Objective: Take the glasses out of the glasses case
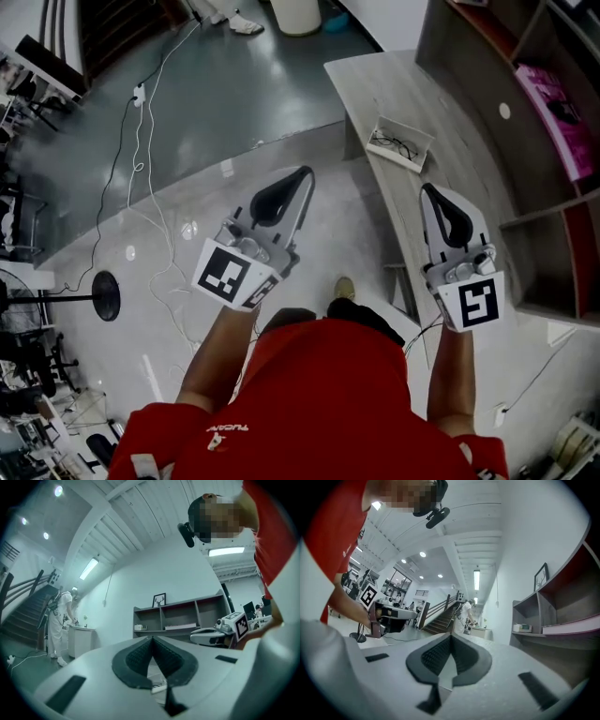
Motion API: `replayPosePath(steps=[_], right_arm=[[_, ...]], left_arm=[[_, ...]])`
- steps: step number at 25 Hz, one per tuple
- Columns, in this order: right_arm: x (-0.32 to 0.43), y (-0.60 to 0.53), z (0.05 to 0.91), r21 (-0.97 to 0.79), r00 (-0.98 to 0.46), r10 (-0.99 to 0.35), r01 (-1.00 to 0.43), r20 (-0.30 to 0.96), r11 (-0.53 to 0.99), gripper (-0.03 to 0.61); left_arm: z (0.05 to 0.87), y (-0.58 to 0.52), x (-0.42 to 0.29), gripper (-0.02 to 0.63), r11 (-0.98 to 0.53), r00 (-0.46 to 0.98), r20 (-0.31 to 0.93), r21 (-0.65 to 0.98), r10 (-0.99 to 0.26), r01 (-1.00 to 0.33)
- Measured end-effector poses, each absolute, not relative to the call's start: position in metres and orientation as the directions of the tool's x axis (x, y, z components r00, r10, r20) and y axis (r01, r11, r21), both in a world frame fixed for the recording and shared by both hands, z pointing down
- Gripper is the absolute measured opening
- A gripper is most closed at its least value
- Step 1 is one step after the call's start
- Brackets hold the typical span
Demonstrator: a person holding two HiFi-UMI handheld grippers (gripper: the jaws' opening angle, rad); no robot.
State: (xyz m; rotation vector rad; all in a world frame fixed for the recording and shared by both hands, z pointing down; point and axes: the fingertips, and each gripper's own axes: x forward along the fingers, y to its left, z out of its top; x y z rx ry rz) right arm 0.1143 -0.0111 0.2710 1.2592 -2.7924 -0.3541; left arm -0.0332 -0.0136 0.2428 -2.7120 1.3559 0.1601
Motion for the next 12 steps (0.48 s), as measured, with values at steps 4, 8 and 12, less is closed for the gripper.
replayPosePath(steps=[4,8,12], right_arm=[[0.117,-0.043,0.278,0.237,-0.662,-0.749,-0.729,-0.009,0.642,0.005],[0.119,-0.071,0.283,0.241,-0.646,-0.764,-0.739,0.011,0.629,0.005],[0.114,-0.096,0.290,0.252,-0.624,-0.780,-0.749,0.043,0.613,0.005]], left_arm=[[0.245,-0.044,-0.026,0.011,-0.609,0.609,-0.134,-0.045,-0.782,-0.792],[0.249,-0.072,-0.021,0.011,-0.631,0.630,-0.133,-0.042,-0.765,-0.775],[0.255,-0.101,-0.022,0.009,-0.658,0.655,-0.132,-0.032,-0.744,-0.753]])
